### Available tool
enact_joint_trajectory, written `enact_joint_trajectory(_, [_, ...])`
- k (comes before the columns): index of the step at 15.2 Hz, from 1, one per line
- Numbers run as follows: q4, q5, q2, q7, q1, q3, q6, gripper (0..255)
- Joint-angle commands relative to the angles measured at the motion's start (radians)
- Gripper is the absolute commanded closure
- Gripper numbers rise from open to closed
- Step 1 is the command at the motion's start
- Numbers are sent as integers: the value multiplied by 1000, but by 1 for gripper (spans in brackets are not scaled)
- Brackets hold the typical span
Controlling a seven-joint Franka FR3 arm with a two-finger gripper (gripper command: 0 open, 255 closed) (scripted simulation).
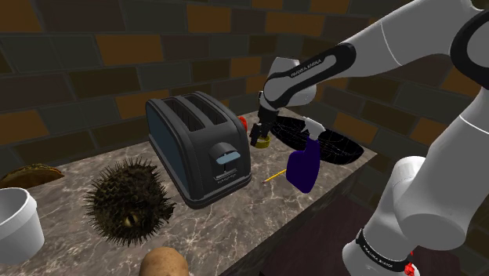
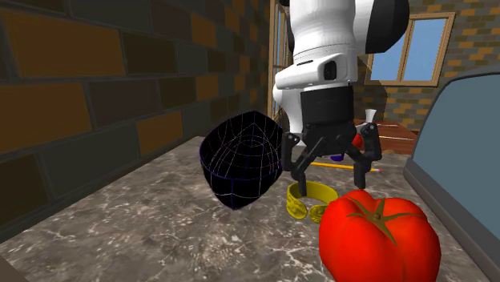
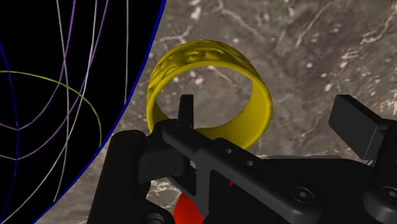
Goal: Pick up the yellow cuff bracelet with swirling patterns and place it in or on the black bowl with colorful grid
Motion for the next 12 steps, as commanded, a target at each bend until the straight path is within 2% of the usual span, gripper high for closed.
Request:
enact_joint_trajectory(1, [-4, 1, 3, 0, -2, -2, 1, 0])
enact_joint_trajectory(5, [-4, 1, 3, -1, -2, -2, 1, 0])
enact_joint_trajectory(6, [-6, 0, 1, 0, -2, -1, 1, 255])
enact_joint_trajectory(12, [-6, 0, 2, 1, -2, -1, 1, 255])
